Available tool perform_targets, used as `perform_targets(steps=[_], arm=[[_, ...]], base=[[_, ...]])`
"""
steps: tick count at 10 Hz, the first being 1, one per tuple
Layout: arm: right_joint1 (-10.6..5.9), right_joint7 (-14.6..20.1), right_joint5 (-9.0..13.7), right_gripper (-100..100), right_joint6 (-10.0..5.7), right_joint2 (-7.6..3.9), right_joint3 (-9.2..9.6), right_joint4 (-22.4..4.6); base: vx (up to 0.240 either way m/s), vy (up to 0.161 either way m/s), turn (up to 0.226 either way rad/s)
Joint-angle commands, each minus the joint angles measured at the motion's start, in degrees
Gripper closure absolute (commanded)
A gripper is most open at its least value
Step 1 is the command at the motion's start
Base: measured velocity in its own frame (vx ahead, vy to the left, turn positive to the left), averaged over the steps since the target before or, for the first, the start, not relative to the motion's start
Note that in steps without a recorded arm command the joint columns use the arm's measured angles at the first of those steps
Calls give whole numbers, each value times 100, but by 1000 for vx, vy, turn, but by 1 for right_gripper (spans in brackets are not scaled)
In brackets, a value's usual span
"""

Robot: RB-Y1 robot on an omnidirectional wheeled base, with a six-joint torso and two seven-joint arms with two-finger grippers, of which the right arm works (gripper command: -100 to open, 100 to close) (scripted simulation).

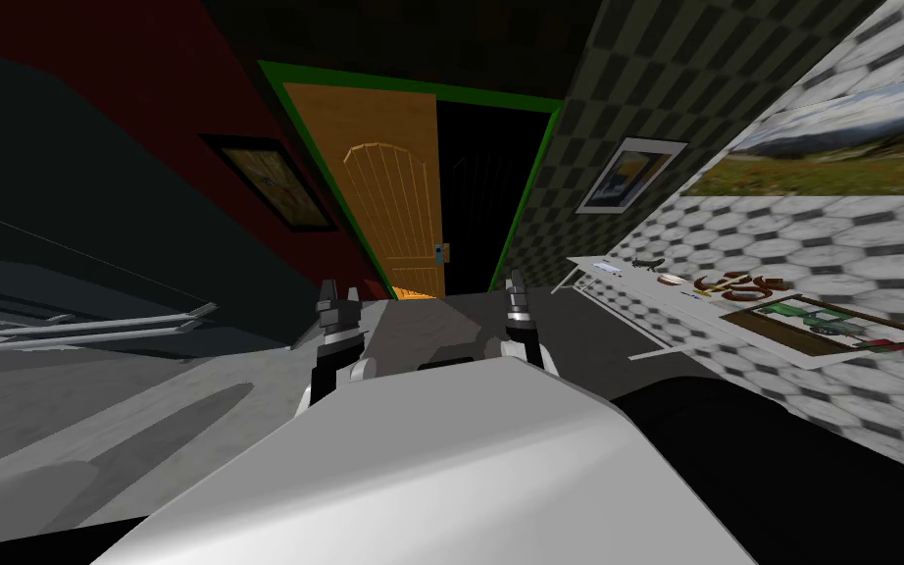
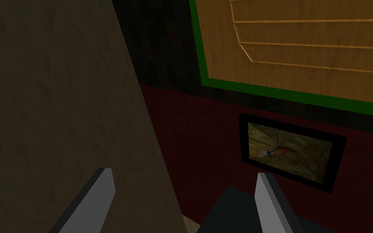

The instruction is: Pull the door open

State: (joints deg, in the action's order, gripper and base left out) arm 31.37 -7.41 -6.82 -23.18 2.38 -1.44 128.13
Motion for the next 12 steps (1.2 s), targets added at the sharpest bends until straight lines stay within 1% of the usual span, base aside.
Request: perform_targets(steps=[1, 6, 12], arm=[[-27, 65, -9, -100, 5, -56, -1, -85], [-152, 366, -50, -100, 30, -278, -5, -480], [-373, 891, -123, -100, 73, -597, -9, -1167]], base=[[195, -9, 17], [202, 35, -23], [192, 55, -19]])
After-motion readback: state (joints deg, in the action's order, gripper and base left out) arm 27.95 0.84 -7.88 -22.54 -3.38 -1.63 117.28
